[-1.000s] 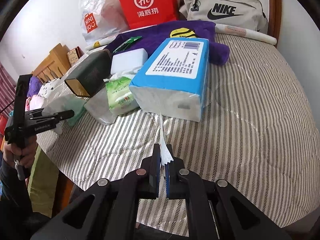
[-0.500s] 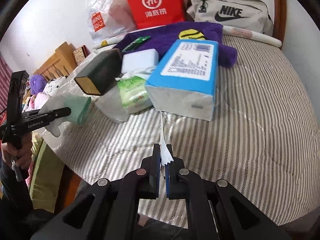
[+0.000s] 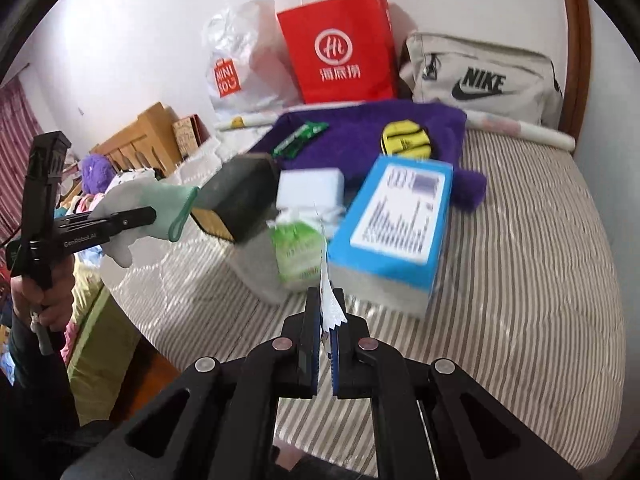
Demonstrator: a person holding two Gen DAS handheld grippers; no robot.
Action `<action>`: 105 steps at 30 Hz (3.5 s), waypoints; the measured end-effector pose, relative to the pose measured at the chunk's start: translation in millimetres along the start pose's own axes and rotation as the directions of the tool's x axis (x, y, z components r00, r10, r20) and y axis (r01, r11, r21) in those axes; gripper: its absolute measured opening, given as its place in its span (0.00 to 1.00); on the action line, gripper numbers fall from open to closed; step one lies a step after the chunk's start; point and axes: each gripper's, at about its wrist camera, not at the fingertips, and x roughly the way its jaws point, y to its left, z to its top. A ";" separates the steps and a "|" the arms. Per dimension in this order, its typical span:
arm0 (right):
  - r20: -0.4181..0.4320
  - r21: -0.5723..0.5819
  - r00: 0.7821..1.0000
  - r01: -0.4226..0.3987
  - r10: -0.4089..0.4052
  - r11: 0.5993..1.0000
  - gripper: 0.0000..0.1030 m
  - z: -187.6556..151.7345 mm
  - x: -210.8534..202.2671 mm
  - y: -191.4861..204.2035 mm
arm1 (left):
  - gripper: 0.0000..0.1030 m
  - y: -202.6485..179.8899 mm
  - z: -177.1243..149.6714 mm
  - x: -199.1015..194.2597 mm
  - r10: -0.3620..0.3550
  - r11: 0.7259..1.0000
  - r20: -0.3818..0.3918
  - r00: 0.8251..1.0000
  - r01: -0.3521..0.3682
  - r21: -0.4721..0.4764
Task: Organize soft objects
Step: 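Carry the white glove and cartoon packet toward the purple towel with both grippers, then lower the glove onto the towel with the left gripper while the right releases the packet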
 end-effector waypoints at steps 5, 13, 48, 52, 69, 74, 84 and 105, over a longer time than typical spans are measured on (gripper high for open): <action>0.026 -0.033 1.000 0.004 -0.003 0.999 0.04 22.7 -0.2 -1.6 | 0.10 2.2 23.6 5.7 0.013 1.000 -0.007 1.000 -0.013 -0.018; 0.056 0.000 0.997 0.043 -0.043 0.999 0.04 66.8 10.5 -21.0 | 0.10 0.6 67.2 8.5 0.042 0.999 0.021 0.999 -0.041 -0.035; -0.022 -0.007 0.998 0.053 -0.054 0.999 0.04 187.9 143.5 -69.8 | 0.10 30.1 164.0 137.1 -0.013 0.997 -0.089 0.996 0.007 -0.072; -0.056 -0.002 0.998 0.035 -0.035 0.999 0.04 197.7 164.8 -81.4 | 0.10 32.2 175.0 160.6 -0.042 0.996 -0.129 0.991 0.033 -0.078; -0.144 0.108 0.987 -0.057 0.072 0.993 0.04 215.4 218.2 -117.6 | 0.11 15.6 212.6 228.8 -0.072 0.996 -0.205 0.976 0.060 -0.064; -0.166 0.150 0.983 -0.047 0.072 0.988 0.13 213.8 222.6 -129.1 | 0.11 13.7 213.9 240.2 -0.058 0.997 -0.218 0.974 0.047 -0.058; -0.172 0.028 0.984 0.055 -0.049 0.998 0.38 210.9 221.6 -127.5 | 0.26 10.5 211.2 258.4 0.003 1.000 -0.249 0.968 -0.007 -0.017; -0.078 -0.019 0.993 0.084 -0.085 0.996 0.58 170.3 144.0 -74.6 | 0.58 21.2 196.1 176.4 0.103 0.995 -0.129 0.986 -0.104 -0.004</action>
